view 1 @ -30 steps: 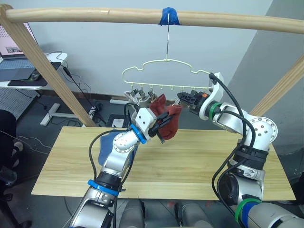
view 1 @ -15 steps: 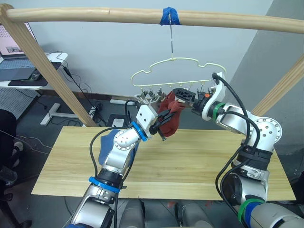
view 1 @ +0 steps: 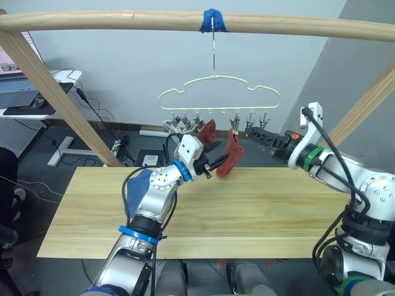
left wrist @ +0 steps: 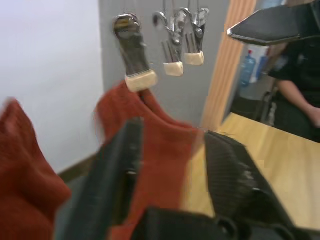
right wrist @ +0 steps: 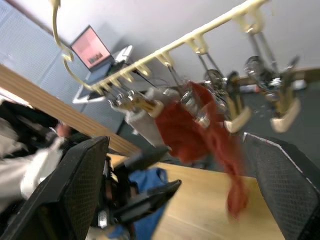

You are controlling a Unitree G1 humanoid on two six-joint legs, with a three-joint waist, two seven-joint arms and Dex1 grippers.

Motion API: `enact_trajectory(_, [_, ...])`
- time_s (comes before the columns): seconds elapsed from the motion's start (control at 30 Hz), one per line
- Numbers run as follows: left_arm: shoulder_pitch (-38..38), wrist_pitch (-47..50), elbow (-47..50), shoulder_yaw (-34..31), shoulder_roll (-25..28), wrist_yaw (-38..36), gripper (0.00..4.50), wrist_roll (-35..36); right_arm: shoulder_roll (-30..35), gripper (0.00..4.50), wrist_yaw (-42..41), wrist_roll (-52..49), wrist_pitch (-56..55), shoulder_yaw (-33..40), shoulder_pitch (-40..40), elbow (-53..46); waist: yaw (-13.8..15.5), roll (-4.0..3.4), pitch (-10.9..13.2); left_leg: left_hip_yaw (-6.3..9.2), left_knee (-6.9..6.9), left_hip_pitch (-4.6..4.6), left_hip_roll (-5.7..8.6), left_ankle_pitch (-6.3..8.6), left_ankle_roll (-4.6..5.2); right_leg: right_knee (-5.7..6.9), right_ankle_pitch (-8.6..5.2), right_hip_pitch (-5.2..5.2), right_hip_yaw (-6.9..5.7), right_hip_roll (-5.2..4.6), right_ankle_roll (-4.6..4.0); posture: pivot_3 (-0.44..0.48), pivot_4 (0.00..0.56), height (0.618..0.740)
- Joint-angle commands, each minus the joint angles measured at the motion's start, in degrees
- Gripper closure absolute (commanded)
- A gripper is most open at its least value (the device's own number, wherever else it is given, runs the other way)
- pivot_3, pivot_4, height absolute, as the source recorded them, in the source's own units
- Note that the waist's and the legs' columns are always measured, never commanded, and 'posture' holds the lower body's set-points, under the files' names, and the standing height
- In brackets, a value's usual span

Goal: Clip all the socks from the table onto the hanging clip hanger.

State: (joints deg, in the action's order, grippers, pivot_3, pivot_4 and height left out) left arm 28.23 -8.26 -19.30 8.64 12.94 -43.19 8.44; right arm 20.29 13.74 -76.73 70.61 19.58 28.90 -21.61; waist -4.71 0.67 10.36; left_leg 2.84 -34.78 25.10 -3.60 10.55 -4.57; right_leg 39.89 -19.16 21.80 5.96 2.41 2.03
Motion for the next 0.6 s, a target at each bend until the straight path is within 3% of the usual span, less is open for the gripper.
enact_trajectory(0.03, [-3.2, 6.4, 8.7, -3.8, 4.3, -4.6, 1.09, 6.9, 1.2, 0.00, -7.3, 10.4, -8.8, -6.4, -2.6, -5.7, -0.3, -0.05, 0.1, 0.00, 0.00, -0.01, -0.03, 0.00, 0.00, 0.00, 0.00, 0.00, 0.00, 0.01, 0.00, -0.024, 0.172, 0.740])
enact_trajectory(0.17, [-8.1, 17.0, 18.5, -6.1, 8.4, -6.7, 0.01, 14.0, 0.0, 0.00, -12.7, 22.0, -19.2, -12.6, -5.8, -7.3, -0.2, -0.03, 0.2, 0.05, 0.00, -0.04, -0.08, 0.00, -0.01, 0.04, -0.05, 0.01, -0.04, 0.06, -0.07, -0.011, 0.175, 0.740])
enact_trajectory(0.23, [-10.4, 24.4, 23.5, -8.3, 9.8, -4.9, 0.01, 18.3, 0.6, 0.00, -15.4, 28.8, -24.5, -16.2, -7.5, -7.7, 0.0, 0.00, 0.3, 0.06, 0.00, -0.04, -0.07, 0.00, -0.01, 0.03, -0.06, -0.01, -0.05, 0.04, -0.08, -0.006, 0.177, 0.740])
enact_trajectory(0.33, [-11.9, 31.4, 27.9, -10.3, 11.0, -0.5, 0.00, 19.8, 0.7, 0.94, -18.0, 35.3, -29.6, -19.4, -9.2, -7.4, 0.5, 0.18, 0.4, 0.09, -0.02, -0.03, -0.04, 0.00, -0.01, 0.00, -0.07, -0.04, -0.08, -0.01, -0.08, -0.002, 0.179, 0.740])
enact_trajectory(0.43, [-14.4, 33.7, 33.3, -11.0, 12.0, 7.0, 0.00, 15.0, 0.2, 1.98, -18.1, 43.5, -34.6, -23.0, -9.6, -6.0, 0.9, 0.20, 0.5, 0.08, -0.05, -0.04, -0.03, -0.01, -0.01, 0.00, -0.07, -0.05, -0.06, -0.03, -0.08, 0.015, 0.181, 0.740])
enact_trajectory(0.6, [-15.5, 36.3, 37.8, -14.2, 13.2, 2.2, 0.00, 23.5, -2.4, 1.98, -17.9, 50.8, -39.4, -24.5, -10.1, -3.5, 1.5, 0.27, 0.6, 0.08, -0.04, -0.07, -0.04, -0.01, -0.02, 0.03, -0.11, -0.04, -0.09, -0.04, -0.15, 0.026, 0.184, 0.740])
